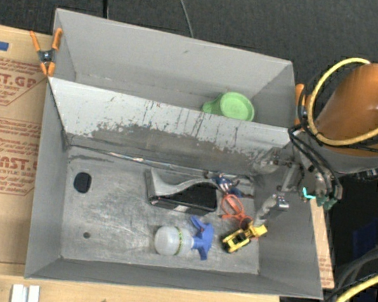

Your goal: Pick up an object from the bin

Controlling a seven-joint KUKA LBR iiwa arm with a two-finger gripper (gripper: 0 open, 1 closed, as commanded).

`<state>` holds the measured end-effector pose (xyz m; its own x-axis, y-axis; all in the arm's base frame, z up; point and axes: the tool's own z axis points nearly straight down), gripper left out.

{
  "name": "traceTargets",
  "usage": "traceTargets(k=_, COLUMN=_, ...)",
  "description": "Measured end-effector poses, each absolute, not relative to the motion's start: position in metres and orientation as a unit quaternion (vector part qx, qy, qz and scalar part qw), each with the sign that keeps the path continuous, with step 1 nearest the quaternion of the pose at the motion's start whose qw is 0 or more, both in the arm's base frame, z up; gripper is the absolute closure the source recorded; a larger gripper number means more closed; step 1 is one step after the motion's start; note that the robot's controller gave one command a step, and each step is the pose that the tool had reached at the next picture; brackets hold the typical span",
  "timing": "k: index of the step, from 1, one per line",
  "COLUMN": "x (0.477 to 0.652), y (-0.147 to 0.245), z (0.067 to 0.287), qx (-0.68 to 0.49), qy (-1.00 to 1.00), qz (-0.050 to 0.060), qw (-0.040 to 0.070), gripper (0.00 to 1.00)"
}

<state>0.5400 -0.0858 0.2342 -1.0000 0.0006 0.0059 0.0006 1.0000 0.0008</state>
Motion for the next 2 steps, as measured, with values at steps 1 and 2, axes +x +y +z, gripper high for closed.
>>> traceTargets(k=1, x=0.542, y=-0.085, z=0.238, qx=0.0, qy=-1.0, qz=0.0, qw=-0.001, gripper=0.0)
traceTargets(k=2, x=0.559, y=-0.087, z=0.197, qx=-0.006, qy=-1.0, qz=0.001, qw=-0.006, gripper=0.0)
